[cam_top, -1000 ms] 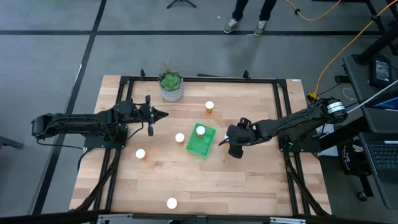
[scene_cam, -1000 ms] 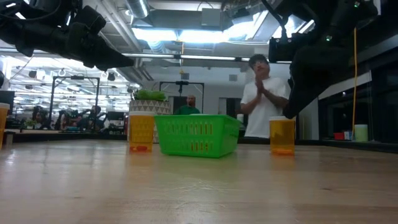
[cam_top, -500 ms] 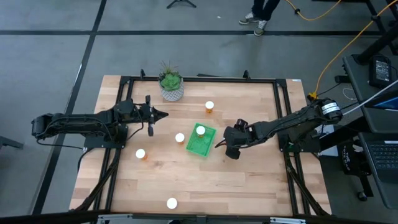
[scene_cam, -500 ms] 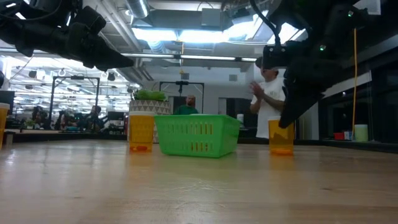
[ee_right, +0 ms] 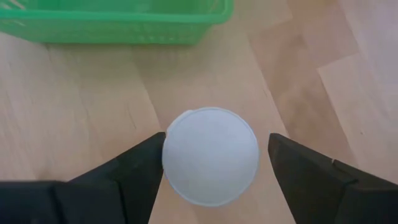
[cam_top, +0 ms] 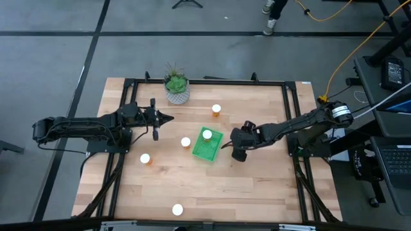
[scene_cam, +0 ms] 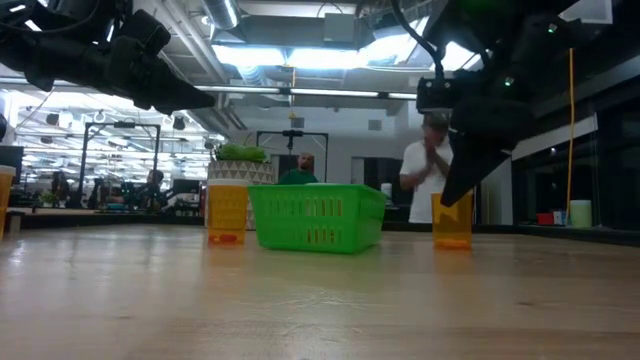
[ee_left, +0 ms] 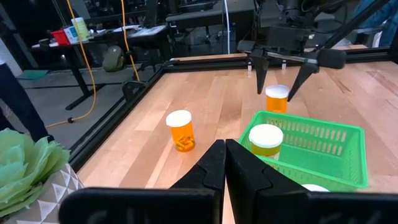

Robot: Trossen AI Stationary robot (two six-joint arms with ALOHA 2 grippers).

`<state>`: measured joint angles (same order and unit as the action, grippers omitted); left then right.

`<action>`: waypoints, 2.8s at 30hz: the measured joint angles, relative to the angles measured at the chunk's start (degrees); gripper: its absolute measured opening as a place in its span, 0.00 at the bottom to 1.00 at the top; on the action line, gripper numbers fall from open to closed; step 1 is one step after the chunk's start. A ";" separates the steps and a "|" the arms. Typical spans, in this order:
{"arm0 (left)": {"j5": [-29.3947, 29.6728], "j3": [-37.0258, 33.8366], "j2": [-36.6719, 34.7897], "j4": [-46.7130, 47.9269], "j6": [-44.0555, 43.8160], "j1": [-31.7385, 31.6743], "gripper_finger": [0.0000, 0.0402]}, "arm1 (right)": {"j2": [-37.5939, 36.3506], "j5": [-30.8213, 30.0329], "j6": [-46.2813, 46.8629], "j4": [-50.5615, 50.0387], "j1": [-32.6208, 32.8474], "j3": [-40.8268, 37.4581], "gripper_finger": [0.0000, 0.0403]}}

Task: Pick and place pill bottles into a basket
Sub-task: Put the orange pill bottle into the green basket

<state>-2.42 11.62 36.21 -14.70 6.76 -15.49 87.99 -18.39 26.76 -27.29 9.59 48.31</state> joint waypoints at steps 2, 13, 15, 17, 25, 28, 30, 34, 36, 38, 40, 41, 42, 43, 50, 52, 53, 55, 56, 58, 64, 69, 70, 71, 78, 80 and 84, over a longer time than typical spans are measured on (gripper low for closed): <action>0.00 0.00 0.02 -0.02 0.00 0.00 0.02 | 0.00 0.00 0.00 0.00 -0.08 0.00 0.71; 0.00 0.00 0.00 -0.01 0.02 0.00 0.02 | 0.00 0.02 0.00 0.02 -0.05 0.00 0.71; 0.00 0.01 0.02 -0.01 0.00 0.00 0.01 | 0.00 0.02 -0.01 0.04 -0.05 0.00 0.71; 0.00 0.00 0.02 0.00 0.00 0.00 0.02 | 0.00 0.02 0.00 0.07 -0.05 0.00 0.71; 0.00 0.01 0.01 -0.02 0.01 0.00 0.02 | -0.58 0.02 -0.02 0.57 -0.05 0.18 0.71; 0.00 0.00 0.02 -0.02 0.02 0.00 0.02 | -0.90 0.02 -0.39 0.10 -0.05 1.34 0.71; 0.02 0.00 0.01 -0.04 0.02 0.00 0.02 | -0.90 0.03 -1.56 -0.98 -0.05 2.66 0.71; 0.02 0.00 0.00 0.16 0.02 0.00 0.01 | -0.90 0.02 -1.71 -3.55 -0.03 4.70 0.71; 0.00 0.00 0.01 0.40 0.02 0.00 0.02 | -0.90 0.02 -1.47 -5.06 -0.03 5.41 0.71; 0.00 0.00 0.00 0.42 0.01 0.00 0.02 | -0.90 0.02 -1.46 -5.57 -0.03 5.51 0.71; 0.02 0.01 0.02 0.44 0.00 0.00 0.02 | -0.90 0.37 -1.45 -5.58 -0.03 5.49 0.71; 0.02 0.00 0.00 0.42 0.00 0.00 0.02 | -0.90 0.99 -1.47 -5.46 -0.03 5.29 0.71; 0.00 0.00 0.02 0.44 0.00 0.00 0.02 | -0.90 1.66 -1.46 -5.47 -0.03 4.90 0.71; 0.00 0.00 0.02 0.54 0.02 0.00 0.02 | -0.90 1.97 -1.30 -5.66 -0.03 4.46 0.71; 0.00 0.00 0.01 1.31 0.00 0.00 0.02 | -0.90 2.05 0.07 -4.84 -0.03 3.06 0.71; 0.01 0.01 0.00 1.29 0.00 0.00 0.02 | -0.90 2.03 0.04 -4.50 -0.05 2.97 0.71; 0.00 0.00 0.02 1.29 0.00 0.00 0.02 | -0.90 2.03 0.04 -4.56 -0.08 2.95 0.71; 0.02 0.00 0.02 1.29 0.00 0.00 0.02 | -0.75 2.04 0.13 -4.54 -0.08 2.93 0.71; 0.01 0.00 0.02 1.29 0.01 0.00 0.02 | -0.72 2.05 0.13 -4.55 -0.08 2.93 0.71; 0.01 0.00 0.01 1.29 0.00 0.00 0.02 | -0.62 2.08 0.15 -4.50 -0.10 2.93 0.71; 0.00 0.00 0.02 1.36 0.02 0.00 0.02 | 0.64 2.18 0.16 -4.33 -0.12 2.86 0.71; 0.01 0.00 0.00 1.64 0.02 0.00 0.02 | 0.97 2.14 0.09 -3.52 -0.12 2.84 0.71; 0.00 0.01 0.00 1.70 0.02 0.00 0.02 | 0.98 2.14 0.11 -3.54 -0.12 2.84 0.71; 0.02 0.00 0.02 1.71 0.02 0.00 0.02 | 0.98 2.14 0.19 -3.72 -0.12 2.84 0.71; 0.02 0.00 0.02 1.71 0.02 0.00 0.02 | 1.22 2.14 0.22 -3.76 -0.12 2.84 0.71; 0.02 0.00 0.02 1.72 0.04 0.00 0.02 | 1.37 2.14 0.22 -3.70 -0.12 2.84 0.70; 0.02 0.00 0.01 1.71 0.02 0.00 0.02 | 1.62 2.12 0.20 -3.63 -0.12 2.86 0.66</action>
<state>-2.39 11.62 36.22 -12.99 6.79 -15.49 89.60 -16.27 26.96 -30.92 9.47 51.17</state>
